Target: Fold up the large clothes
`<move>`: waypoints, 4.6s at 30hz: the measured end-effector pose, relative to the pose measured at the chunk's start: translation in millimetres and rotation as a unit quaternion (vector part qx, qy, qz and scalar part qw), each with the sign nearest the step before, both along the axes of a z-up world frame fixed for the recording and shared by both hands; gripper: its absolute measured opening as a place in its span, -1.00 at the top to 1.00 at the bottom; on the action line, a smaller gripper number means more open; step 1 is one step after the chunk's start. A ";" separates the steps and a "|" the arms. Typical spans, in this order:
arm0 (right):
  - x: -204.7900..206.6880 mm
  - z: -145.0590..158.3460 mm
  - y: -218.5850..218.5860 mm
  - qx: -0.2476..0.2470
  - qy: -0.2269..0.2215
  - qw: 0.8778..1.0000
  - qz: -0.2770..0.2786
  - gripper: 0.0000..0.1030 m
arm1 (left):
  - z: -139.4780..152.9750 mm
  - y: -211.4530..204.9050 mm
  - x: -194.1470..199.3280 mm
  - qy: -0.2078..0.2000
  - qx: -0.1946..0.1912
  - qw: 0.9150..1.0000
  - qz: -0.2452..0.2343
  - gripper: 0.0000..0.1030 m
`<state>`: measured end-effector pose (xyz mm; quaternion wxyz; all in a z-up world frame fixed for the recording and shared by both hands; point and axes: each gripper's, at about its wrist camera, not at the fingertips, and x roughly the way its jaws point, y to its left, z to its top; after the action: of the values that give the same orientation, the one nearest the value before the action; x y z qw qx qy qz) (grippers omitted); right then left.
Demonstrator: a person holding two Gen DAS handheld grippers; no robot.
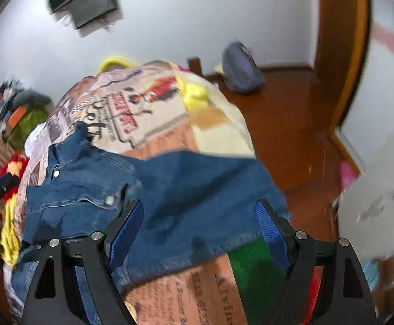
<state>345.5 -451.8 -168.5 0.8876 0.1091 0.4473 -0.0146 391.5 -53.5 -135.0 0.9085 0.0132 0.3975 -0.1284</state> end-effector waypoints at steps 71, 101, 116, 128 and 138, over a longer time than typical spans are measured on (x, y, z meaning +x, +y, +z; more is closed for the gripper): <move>67.1 -77.2 242.6 0.135 0.145 0.964 0.178 0.70 | -14.0 88.2 -57.7 0.030 -0.051 0.997 0.055 -0.90; 16.1 4.8 97.9 -0.032 0.018 0.993 0.111 0.70 | -22.3 -96.4 11.6 0.068 0.046 0.989 -0.125 -0.90; 36.9 -64.7 77.3 0.053 0.097 0.990 0.085 0.70 | -84.9 -156.5 52.6 0.115 0.090 0.979 -0.140 0.27; 59.0 -55.9 114.1 0.037 0.094 0.988 0.119 0.70 | 10.2 -64.8 53.5 -0.011 0.032 0.998 -0.051 0.82; 50.8 -76.2 148.3 -0.042 0.103 0.984 0.139 0.70 | 16.2 50.4 14.4 -0.024 0.004 1.000 0.012 0.82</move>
<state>396.4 -303.6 -244.7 0.8342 0.0064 0.5458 0.0789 406.0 -3.1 -118.7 0.9193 0.0152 0.3760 -0.1154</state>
